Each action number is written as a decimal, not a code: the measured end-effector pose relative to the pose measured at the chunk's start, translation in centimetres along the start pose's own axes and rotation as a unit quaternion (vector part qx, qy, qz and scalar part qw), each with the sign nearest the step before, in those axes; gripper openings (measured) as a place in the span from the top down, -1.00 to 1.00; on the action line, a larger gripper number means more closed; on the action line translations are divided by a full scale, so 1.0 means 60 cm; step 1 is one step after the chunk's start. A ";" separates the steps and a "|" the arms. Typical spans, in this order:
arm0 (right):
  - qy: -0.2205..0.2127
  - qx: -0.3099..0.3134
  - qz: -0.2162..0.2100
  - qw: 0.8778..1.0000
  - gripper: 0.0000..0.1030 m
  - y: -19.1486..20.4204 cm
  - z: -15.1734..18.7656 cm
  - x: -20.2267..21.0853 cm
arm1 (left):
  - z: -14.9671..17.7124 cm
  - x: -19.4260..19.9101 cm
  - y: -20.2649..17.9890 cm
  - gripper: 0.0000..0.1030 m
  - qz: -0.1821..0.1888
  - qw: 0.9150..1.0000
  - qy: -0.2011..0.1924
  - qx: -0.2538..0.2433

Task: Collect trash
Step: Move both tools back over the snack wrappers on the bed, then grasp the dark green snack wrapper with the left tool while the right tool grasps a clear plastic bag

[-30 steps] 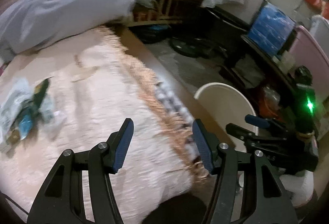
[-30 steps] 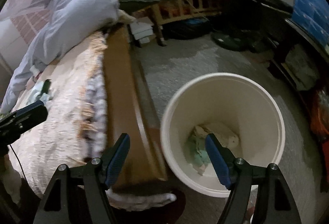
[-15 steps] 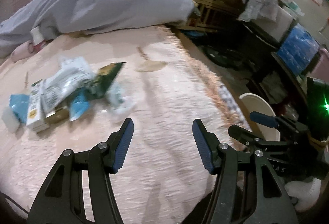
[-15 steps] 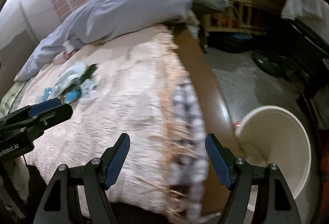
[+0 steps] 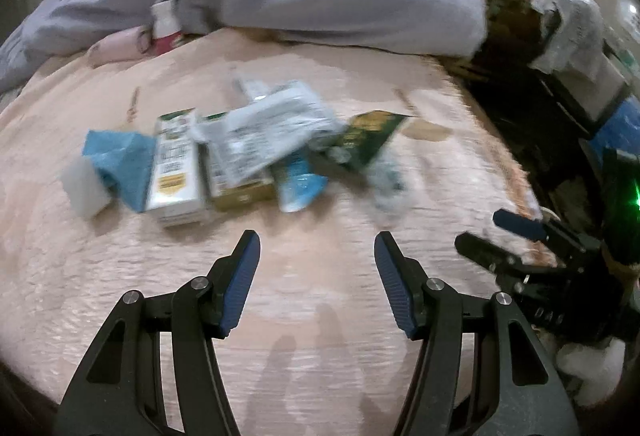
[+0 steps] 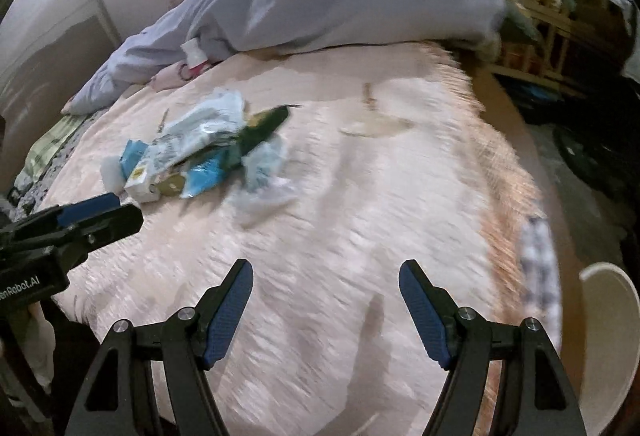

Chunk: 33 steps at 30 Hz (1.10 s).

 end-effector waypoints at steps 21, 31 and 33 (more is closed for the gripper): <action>0.012 0.032 -0.030 0.999 0.49 0.037 -0.105 -0.101 | -0.061 -0.055 0.013 -0.13 0.034 0.999 0.007 0.029; -0.002 0.005 -0.029 1.000 0.50 -0.031 -0.064 -0.042 | -0.121 -0.102 -0.061 -0.13 0.015 0.999 -0.008 -0.036; -0.002 0.004 -0.031 1.000 0.49 -0.034 -0.059 -0.037 | -0.131 -0.120 -0.063 -0.13 0.016 0.999 0.000 -0.030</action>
Point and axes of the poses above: each gripper's, at about its wrist camera, not at the fingertips, and x roughly against the way its jaws point, y to its left, z to its underside, the point moved 10 cm from there along -x, roughly the way its jaws point, and after that the axes turned 11 degrees about y, right-handed, at the moved point
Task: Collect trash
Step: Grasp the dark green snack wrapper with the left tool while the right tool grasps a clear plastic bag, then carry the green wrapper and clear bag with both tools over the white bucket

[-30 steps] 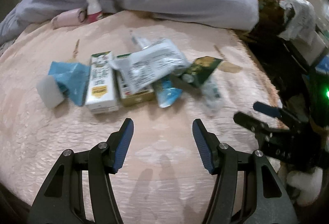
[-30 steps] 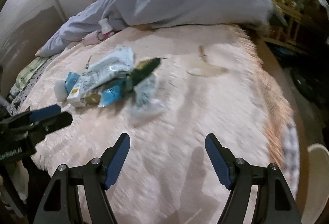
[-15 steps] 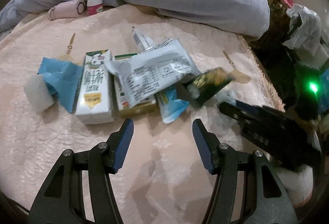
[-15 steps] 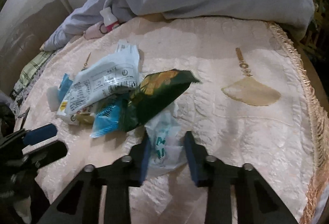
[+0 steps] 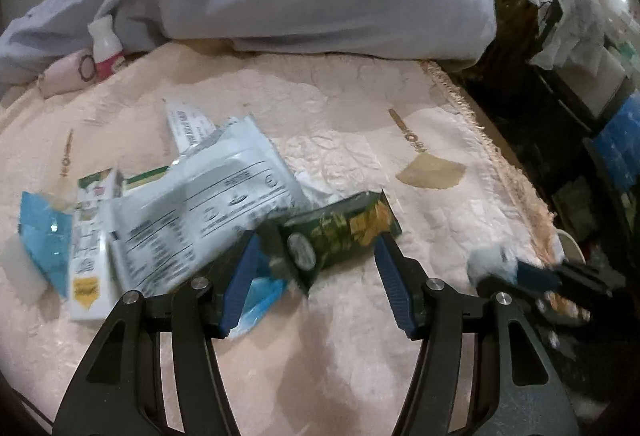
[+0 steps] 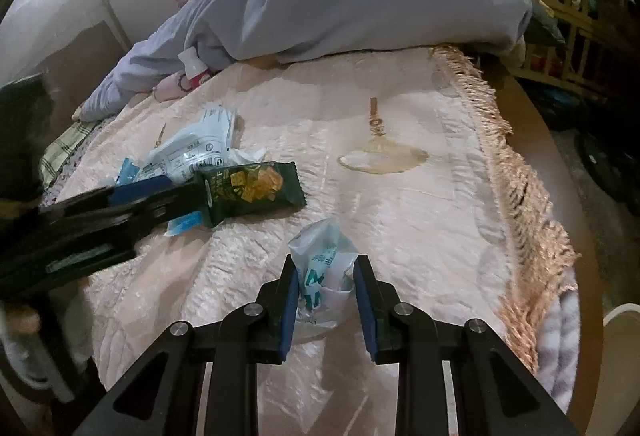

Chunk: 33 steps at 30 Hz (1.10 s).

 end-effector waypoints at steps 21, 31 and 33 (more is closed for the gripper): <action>-0.021 -0.018 -0.016 0.999 0.51 -0.021 0.037 0.032 | 0.026 0.008 -0.046 0.70 0.072 0.997 0.018 0.011; -0.037 -0.029 -0.003 0.999 0.51 -0.027 0.071 0.088 | 0.067 0.065 -0.094 0.70 0.060 0.998 -0.002 -0.023; -0.038 -0.031 0.000 0.999 0.51 -0.031 0.079 0.097 | 0.073 0.074 -0.107 0.70 0.058 0.998 -0.007 -0.031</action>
Point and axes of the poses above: each gripper's, at about its wrist camera, not at the fingertips, and x roughly against the way its jaws point, y to its left, z to its underside, the point moved 10 cm from there along -x, roughly the way its jaws point, and after that the axes turned 11 degrees about y, right-handed, at the moved point
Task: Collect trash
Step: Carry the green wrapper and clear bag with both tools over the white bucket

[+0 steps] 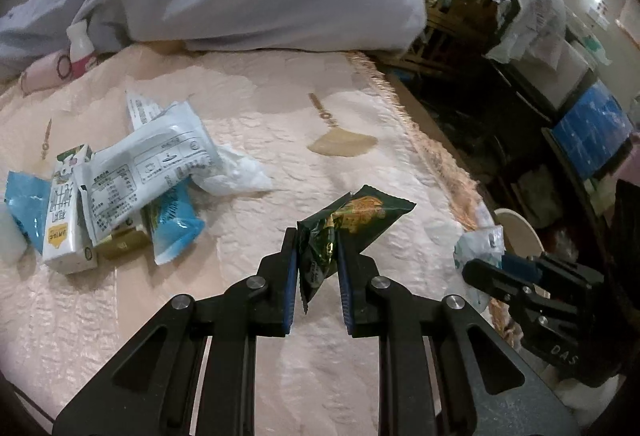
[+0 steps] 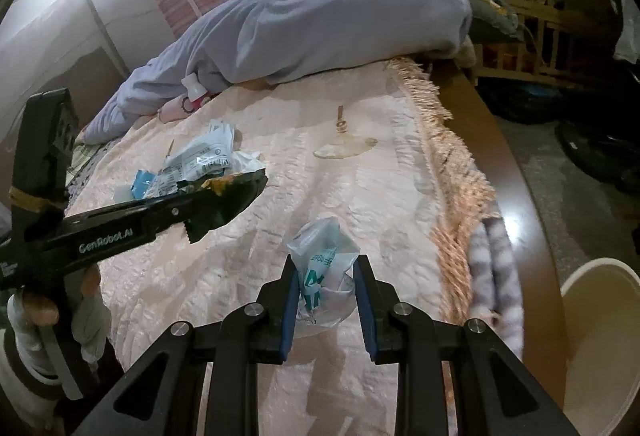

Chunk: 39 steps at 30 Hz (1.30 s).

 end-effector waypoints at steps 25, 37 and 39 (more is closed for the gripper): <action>-0.024 -0.032 0.034 0.999 0.51 -0.064 0.064 0.092 | 0.044 0.037 -0.116 0.70 -0.005 0.998 -0.015 -0.062; -0.028 -0.059 0.051 0.997 0.51 -0.117 0.089 0.123 | 0.058 0.024 -0.181 0.70 0.010 0.996 -0.004 -0.092; -0.028 -0.064 0.056 0.996 0.50 -0.128 0.095 0.129 | 0.060 0.020 -0.194 0.70 0.013 0.995 -0.002 -0.097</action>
Point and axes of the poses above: each gripper's, at about its wrist camera, not at the fingertips, and x roughly against the way its jaws point, y to its left, z to its underside, the point moved 10 cm from there along -x, roughly the way its jaws point, and after that the axes turned 11 degrees about y, right-handed, at the moved point
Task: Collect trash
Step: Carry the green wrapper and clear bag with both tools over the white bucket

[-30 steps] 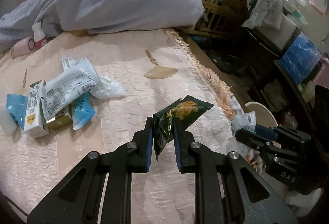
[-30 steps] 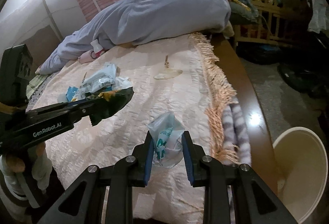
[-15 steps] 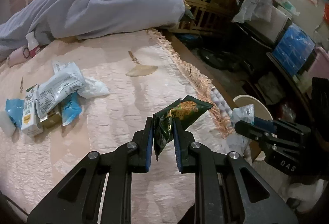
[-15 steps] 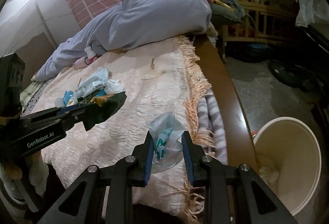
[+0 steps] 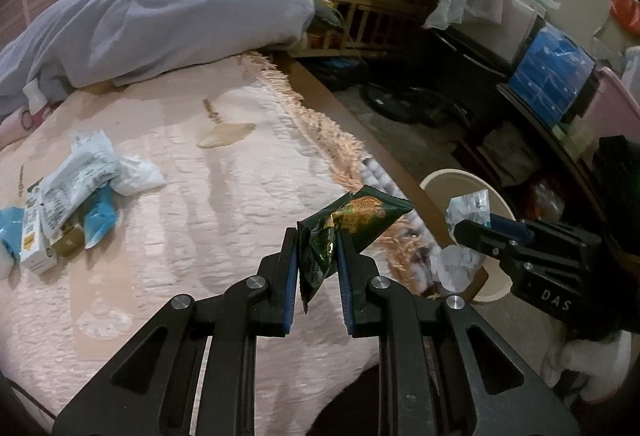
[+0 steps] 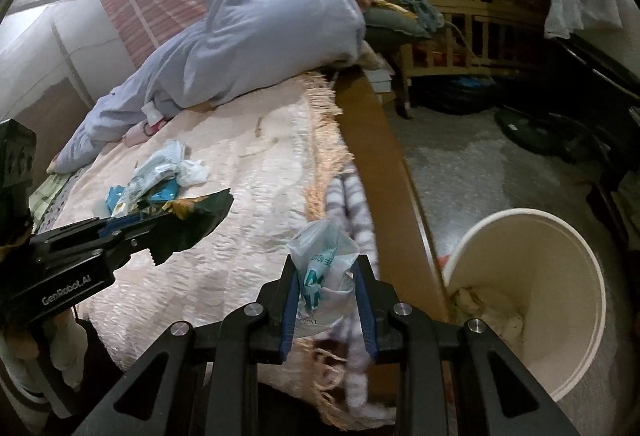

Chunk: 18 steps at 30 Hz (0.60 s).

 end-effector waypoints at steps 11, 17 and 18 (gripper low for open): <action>0.001 -0.040 0.027 0.999 0.50 -0.089 0.032 0.022 | -0.006 -0.031 -0.089 0.70 0.025 0.999 0.017 -0.039; 0.000 -0.072 0.042 0.997 0.51 -0.150 0.052 0.038 | -0.008 -0.054 -0.133 0.70 0.040 0.997 0.033 -0.060; 0.000 -0.076 0.045 0.996 0.50 -0.159 0.056 0.039 | -0.008 -0.057 -0.141 0.70 0.043 0.996 0.036 -0.063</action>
Point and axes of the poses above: each gripper's, at about its wrist camera, not at the fingertips, and x roughly against the way its jaws point, y to its left, z to its underside, the point moved 10 cm from there along -x, roughly the way its jaws point, and after that the axes turned 11 degrees about y, right-handed, at the moved point
